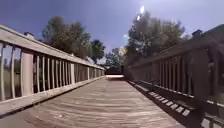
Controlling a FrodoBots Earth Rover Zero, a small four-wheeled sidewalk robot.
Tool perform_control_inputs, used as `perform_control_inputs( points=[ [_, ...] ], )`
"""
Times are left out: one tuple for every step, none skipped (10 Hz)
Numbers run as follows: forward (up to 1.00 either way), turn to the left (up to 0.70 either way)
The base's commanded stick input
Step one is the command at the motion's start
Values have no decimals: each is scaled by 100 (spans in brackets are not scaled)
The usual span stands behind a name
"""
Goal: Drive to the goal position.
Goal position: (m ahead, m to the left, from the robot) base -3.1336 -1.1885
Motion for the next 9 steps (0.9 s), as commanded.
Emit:
perform_control_inputs(
  points=[
    [70,0],
    [70,0],
    [70,0],
    [70,0],
    [70,0],
    [70,0],
    [70,0],
    [70,0],
    [57,0]
  ],
)
